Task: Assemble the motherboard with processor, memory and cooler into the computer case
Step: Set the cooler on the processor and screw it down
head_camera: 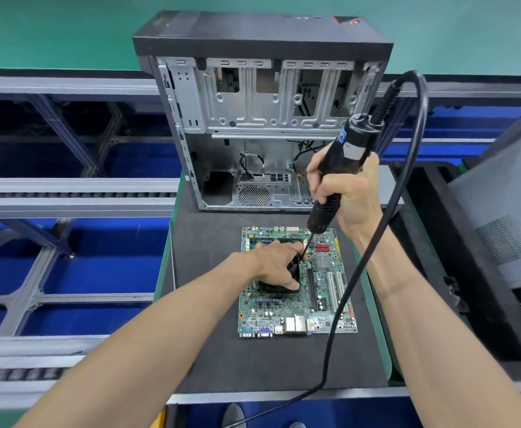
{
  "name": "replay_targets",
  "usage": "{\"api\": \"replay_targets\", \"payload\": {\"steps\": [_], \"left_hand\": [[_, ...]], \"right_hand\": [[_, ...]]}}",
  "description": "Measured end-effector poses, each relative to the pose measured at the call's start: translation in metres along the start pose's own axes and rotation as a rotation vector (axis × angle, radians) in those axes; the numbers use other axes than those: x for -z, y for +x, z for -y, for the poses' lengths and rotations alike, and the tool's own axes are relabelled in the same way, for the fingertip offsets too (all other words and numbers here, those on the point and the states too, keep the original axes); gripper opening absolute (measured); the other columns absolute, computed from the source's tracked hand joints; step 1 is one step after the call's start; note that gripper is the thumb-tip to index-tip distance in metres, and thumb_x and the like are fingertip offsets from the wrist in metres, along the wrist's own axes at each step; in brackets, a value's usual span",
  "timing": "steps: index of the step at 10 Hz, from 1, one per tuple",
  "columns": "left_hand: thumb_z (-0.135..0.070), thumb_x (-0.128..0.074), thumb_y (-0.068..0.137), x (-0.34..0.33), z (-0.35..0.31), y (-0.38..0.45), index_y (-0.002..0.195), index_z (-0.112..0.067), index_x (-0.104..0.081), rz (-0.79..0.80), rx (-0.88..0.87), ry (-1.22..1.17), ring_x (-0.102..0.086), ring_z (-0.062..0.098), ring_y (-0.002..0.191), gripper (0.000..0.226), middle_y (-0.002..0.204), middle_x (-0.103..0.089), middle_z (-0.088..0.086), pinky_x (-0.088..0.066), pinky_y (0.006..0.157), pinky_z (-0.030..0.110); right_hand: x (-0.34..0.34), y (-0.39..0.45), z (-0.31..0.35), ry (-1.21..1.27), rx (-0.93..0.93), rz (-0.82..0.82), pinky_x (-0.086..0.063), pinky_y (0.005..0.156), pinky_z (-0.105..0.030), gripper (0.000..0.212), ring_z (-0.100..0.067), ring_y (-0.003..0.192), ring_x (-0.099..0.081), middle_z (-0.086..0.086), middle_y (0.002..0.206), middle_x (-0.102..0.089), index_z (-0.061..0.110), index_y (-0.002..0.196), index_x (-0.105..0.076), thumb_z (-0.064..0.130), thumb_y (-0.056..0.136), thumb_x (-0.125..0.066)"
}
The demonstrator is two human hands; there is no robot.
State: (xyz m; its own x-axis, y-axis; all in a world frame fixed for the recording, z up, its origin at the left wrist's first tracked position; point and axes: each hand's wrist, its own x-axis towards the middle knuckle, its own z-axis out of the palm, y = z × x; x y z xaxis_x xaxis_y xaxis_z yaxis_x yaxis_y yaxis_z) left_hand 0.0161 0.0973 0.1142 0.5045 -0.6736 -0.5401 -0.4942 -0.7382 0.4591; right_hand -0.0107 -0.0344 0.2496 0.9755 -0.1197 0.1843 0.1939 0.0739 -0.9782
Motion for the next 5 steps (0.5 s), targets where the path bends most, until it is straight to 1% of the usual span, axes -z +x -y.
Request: {"api": "replay_targets", "payload": {"steps": [1, 2, 3, 4, 5], "left_hand": [[-0.039, -0.071, 0.088, 0.002, 0.0, -0.001, 0.134, -0.022, -0.037, 0.005, -0.016, -0.032, -0.04, 0.029, 0.128, 0.06, 0.113, -0.057, -0.004, -0.025, 0.107, 0.051], [-0.038, -0.075, 0.086, 0.003, 0.003, -0.004, 0.131, -0.026, -0.035, -0.014, -0.023, -0.105, -0.051, 0.023, 0.103, 0.061, 0.089, -0.055, -0.008, -0.035, 0.095, 0.046], [-0.022, -0.07, 0.091, 0.002, 0.016, -0.01, 0.13, -0.03, -0.041, -0.107, -0.081, -0.525, -0.056, 0.01, 0.109, 0.049, 0.116, -0.059, -0.011, -0.042, 0.092, 0.032], [0.002, -0.059, 0.092, -0.006, 0.034, -0.023, 0.115, -0.022, -0.059, -0.469, -0.081, -0.858, -0.059, 0.006, 0.117, 0.033, 0.123, -0.064, -0.006, -0.047, 0.099, 0.028], [0.005, -0.058, 0.086, -0.024, 0.052, -0.038, 0.09, -0.021, -0.065, -0.764, 0.022, -0.833, -0.063, 0.007, 0.087, 0.028, 0.096, -0.07, -0.004, -0.05, 0.081, 0.024]], "right_hand": [[0.003, 0.0, -0.001, 0.038, 0.07, -0.006, -0.036, 0.051, -0.025, 0.028, -0.02, 0.042, -0.038, -0.007, 0.052, -0.054, 0.005, 0.068, -0.063, -0.011, 0.05, -0.05], [0.008, 0.001, 0.004, 0.123, 0.121, -0.026, -0.035, 0.051, -0.026, 0.024, -0.021, 0.041, -0.037, -0.013, 0.053, -0.053, 0.006, 0.065, -0.064, -0.006, 0.048, -0.054], [0.007, -0.001, 0.014, 0.237, 0.123, -0.038, -0.03, 0.05, -0.025, 0.021, -0.019, 0.04, -0.034, -0.011, 0.053, -0.049, 0.005, 0.063, -0.062, -0.006, 0.049, -0.051], [-0.003, -0.008, 0.023, 0.275, 0.109, -0.048, -0.028, 0.051, -0.025, 0.022, -0.018, 0.04, -0.032, -0.009, 0.051, -0.046, 0.007, 0.06, -0.061, -0.009, 0.054, -0.049], [-0.014, -0.014, 0.027, 0.289, 0.127, -0.054, -0.03, 0.051, -0.025, 0.01, -0.018, 0.038, -0.034, -0.009, 0.054, -0.047, 0.006, 0.059, -0.06, -0.001, 0.052, -0.062]]}}
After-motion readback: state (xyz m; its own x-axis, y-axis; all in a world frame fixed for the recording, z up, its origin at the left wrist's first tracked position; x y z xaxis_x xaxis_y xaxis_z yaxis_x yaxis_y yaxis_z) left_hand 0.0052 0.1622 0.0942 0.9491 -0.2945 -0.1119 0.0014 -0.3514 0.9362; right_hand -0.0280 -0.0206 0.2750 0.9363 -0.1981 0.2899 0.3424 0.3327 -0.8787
